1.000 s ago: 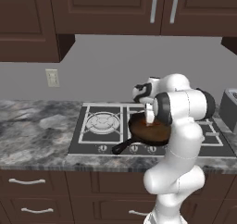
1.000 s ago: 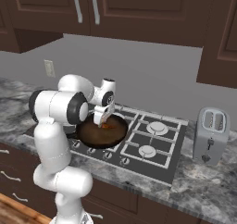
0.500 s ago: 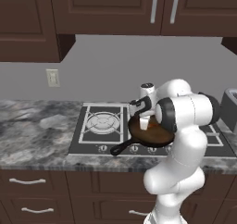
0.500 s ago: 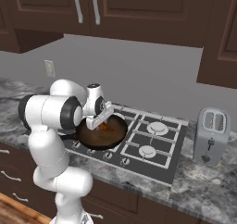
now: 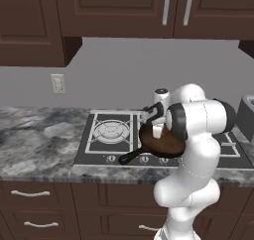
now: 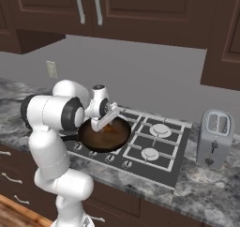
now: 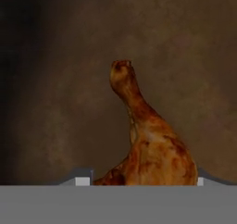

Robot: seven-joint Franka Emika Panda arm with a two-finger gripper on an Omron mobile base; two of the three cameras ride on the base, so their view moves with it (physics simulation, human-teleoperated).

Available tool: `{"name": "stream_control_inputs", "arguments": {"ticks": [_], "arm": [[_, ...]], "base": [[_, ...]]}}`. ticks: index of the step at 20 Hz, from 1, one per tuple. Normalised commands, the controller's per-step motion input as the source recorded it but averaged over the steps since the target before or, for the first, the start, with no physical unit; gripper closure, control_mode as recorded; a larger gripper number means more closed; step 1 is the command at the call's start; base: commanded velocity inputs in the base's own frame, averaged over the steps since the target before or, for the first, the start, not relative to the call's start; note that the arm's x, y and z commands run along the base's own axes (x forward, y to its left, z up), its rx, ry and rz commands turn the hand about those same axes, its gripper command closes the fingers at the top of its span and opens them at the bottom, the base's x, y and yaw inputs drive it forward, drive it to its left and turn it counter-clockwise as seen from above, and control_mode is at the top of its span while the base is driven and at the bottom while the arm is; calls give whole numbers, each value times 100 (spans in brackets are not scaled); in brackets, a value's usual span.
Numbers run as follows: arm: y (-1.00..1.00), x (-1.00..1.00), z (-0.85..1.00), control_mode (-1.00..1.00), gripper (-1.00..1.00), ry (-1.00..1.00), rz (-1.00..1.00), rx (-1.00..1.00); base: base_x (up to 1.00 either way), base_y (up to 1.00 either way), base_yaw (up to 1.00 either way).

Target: Take the chicken drumsticks from the pan and place one on each plate on the dining counter.

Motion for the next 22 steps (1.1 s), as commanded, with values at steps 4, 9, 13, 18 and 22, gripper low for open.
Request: {"name": "stream_control_inputs", "arguments": {"ticks": [4,9,13,18,22], "arm": [[-47,-48,31,-100,100,-14,-35,22],[-38,-89,59,-100,100,-30,-28,26],[-3,-100,33,-100,100,-42,3,6],[0,-100,24,-100,100,-36,17,-4],[3,-73,2,-100,100,-11,19,-13]], "base": [[0,0,0],[0,0,0],[0,0,0],[0,0,0],[0,0,0]]}}
